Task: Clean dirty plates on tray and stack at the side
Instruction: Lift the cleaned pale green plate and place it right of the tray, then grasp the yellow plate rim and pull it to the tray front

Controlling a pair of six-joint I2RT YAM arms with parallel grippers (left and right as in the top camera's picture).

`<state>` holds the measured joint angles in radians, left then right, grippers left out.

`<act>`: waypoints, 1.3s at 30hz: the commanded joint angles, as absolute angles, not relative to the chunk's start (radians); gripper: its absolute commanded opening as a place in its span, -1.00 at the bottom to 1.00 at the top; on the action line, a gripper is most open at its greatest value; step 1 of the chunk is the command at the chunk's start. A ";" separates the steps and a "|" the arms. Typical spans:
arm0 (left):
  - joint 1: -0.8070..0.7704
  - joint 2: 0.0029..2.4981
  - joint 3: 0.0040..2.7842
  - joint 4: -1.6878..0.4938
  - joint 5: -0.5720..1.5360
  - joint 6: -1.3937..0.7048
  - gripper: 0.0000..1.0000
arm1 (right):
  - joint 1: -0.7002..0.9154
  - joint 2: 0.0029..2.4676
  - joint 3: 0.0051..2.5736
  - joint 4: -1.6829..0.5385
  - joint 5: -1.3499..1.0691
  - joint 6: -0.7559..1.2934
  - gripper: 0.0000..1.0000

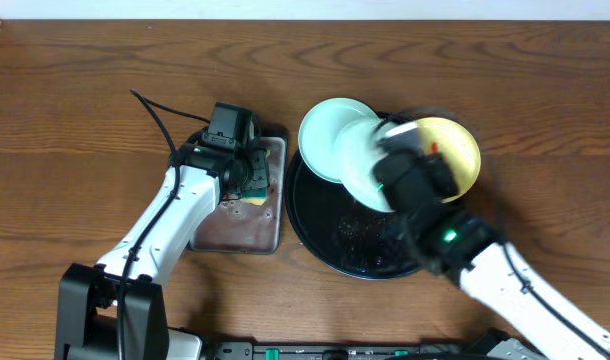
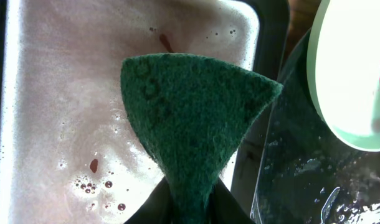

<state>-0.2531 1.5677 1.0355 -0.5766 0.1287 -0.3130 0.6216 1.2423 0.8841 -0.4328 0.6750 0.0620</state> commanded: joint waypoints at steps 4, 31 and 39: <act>-0.252 1.575 1.028 -0.580 0.131 -0.299 -0.68 | 0.210 1.231 0.902 -0.476 0.304 0.473 -0.98; -0.252 1.575 1.028 -0.580 0.131 -0.300 -0.69 | -0.577 1.599 0.902 -0.399 -0.086 0.500 -0.98; -0.252 1.575 1.028 -0.580 0.131 -0.300 -0.67 | -0.515 1.579 0.902 -0.294 -0.337 0.313 -0.23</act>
